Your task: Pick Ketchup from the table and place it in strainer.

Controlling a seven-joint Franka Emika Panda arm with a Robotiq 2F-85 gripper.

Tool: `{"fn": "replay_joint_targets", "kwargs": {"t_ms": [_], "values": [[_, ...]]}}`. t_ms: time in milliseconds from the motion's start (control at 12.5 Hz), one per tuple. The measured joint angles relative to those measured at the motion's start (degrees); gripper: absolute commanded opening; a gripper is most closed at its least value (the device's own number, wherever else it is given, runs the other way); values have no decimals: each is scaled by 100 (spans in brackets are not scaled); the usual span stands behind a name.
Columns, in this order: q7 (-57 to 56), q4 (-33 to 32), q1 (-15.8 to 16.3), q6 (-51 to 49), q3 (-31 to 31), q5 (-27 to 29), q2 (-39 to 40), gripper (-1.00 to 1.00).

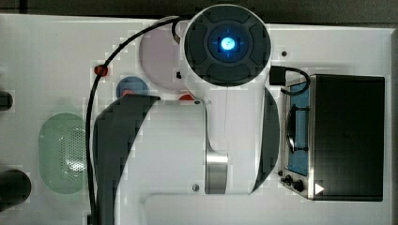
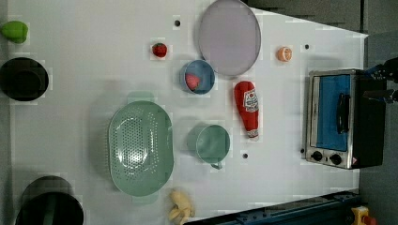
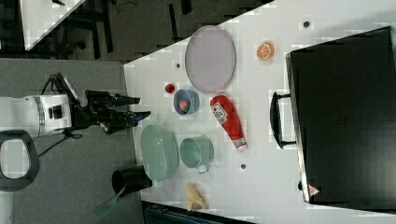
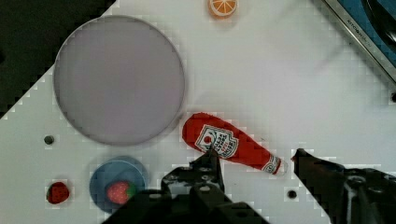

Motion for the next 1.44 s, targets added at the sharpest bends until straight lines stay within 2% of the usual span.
{"fn": "replay_joint_targets", "kwargs": {"t_ms": [240,480,720,1440], "values": [[79,-1074,-476,-706,335,151,-964,99],[-9,-1074,-585,-658,371,176,-1192,100],[-560,-1304,-608,-480,398,181,-1206,100],[-4019,-3497,-588,1600,670,205,-965,100]]}}
